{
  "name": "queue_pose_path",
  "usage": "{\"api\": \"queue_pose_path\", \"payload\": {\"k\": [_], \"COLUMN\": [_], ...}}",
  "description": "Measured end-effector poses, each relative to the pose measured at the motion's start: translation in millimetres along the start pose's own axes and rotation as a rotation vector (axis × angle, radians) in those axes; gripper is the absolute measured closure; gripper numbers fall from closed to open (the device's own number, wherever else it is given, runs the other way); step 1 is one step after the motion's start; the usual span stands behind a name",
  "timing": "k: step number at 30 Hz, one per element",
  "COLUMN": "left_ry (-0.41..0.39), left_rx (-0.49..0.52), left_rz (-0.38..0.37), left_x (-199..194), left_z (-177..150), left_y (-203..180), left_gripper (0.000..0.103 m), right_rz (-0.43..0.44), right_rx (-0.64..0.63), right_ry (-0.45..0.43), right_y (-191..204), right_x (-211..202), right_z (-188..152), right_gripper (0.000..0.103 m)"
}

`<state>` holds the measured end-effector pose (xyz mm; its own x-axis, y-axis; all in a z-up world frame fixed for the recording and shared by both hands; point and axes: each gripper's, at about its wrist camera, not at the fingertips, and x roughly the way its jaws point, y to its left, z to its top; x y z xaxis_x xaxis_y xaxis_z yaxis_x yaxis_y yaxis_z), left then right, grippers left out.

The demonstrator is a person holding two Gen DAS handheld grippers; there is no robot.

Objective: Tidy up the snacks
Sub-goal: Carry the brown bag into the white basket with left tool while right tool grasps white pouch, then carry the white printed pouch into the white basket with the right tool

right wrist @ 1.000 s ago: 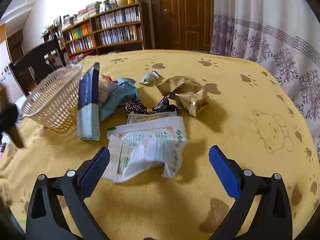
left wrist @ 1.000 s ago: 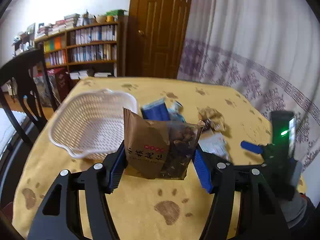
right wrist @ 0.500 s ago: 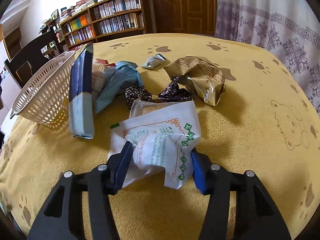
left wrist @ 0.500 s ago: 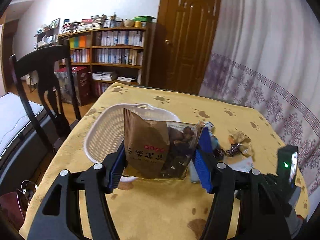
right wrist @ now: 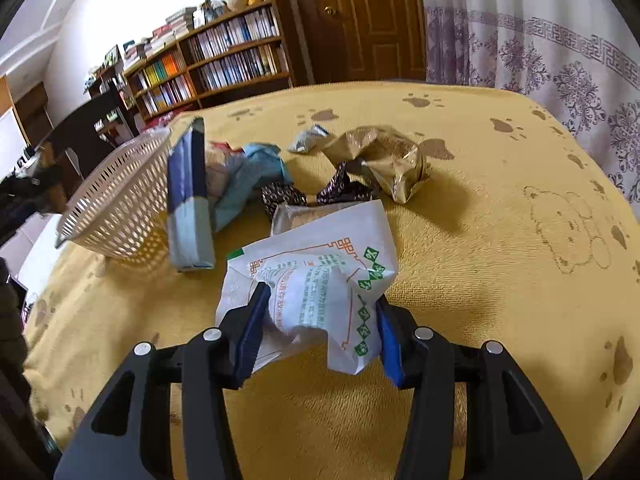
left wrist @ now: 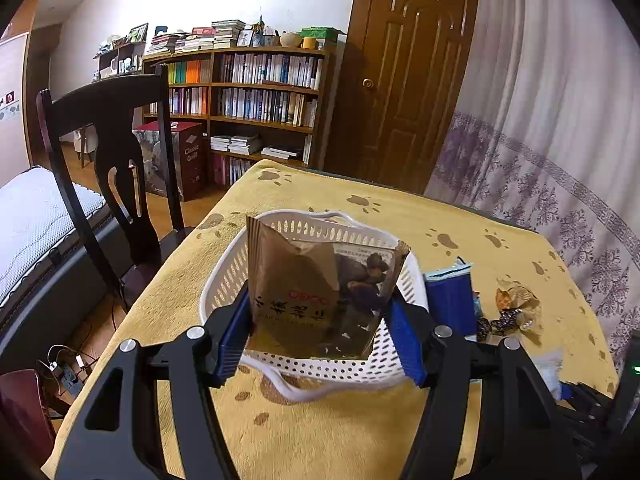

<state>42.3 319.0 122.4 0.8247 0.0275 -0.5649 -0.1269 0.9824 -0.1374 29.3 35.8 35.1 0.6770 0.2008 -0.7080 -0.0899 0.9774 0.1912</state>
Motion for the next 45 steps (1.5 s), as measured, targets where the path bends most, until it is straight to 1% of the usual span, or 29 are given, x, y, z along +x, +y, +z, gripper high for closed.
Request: {"api": "queue_pose_path", "payload": {"k": [3, 4, 8, 10, 11, 14, 23, 30, 35, 41, 45], "left_ry": [0.004, 0.004, 0.023, 0.026, 0.024, 0.004, -0.041, -0.101, -0.148, -0.194, -0.24], "left_rx": [-0.006, -0.008, -0.021, -0.029, -0.034, -0.052, -0.075, -0.057, -0.05, -0.079, -0.097], "left_rz": [0.002, 0.004, 0.014, 0.019, 0.023, 0.025, 0.038, 0.047, 0.058, 0.074, 0.114], "left_x": [9.7, 12.6, 21.5, 20.8, 19.7, 12.7, -5.1, -24.0, -39.5, -56.7, -70.0], "left_z": [0.9, 0.6, -1.4, -1.4, -1.6, 0.6, 7.8, 10.3, 13.7, 19.2, 23.3], "left_y": [3.2, 3.6, 6.2, 9.7, 11.4, 15.2, 20.8, 13.2, 13.5, 22.7, 32.3], "left_gripper": [0.037, 0.032, 0.027, 0.026, 0.023, 0.02, 0.019, 0.019, 0.018, 0.018, 0.018], "right_rz": [-0.001, -0.002, 0.008, 0.02, 0.024, 0.033, 0.056, 0.065, 0.08, 0.12, 0.144], "right_rx": [0.008, 0.009, 0.019, 0.026, 0.027, 0.027, 0.017, 0.003, -0.02, -0.055, -0.074], "right_ry": [-0.027, -0.034, -0.072, -0.087, -0.092, -0.112, -0.153, -0.173, -0.176, -0.169, -0.184], "right_y": [0.7, 1.0, 0.3, 0.1, -0.4, 0.4, 8.7, 16.6, 32.2, 60.3, 77.6], "right_x": [-10.4, -13.4, -26.9, -33.5, -35.8, -44.9, -62.3, -68.0, -65.1, -52.6, -45.9], "right_z": [-1.5, -2.3, -4.5, -4.4, -3.6, -2.7, -1.6, 4.3, 12.5, 31.9, 46.5], "right_gripper": [0.053, 0.053, 0.053, 0.053, 0.053, 0.053, 0.053, 0.053, 0.053, 0.053, 0.053]}}
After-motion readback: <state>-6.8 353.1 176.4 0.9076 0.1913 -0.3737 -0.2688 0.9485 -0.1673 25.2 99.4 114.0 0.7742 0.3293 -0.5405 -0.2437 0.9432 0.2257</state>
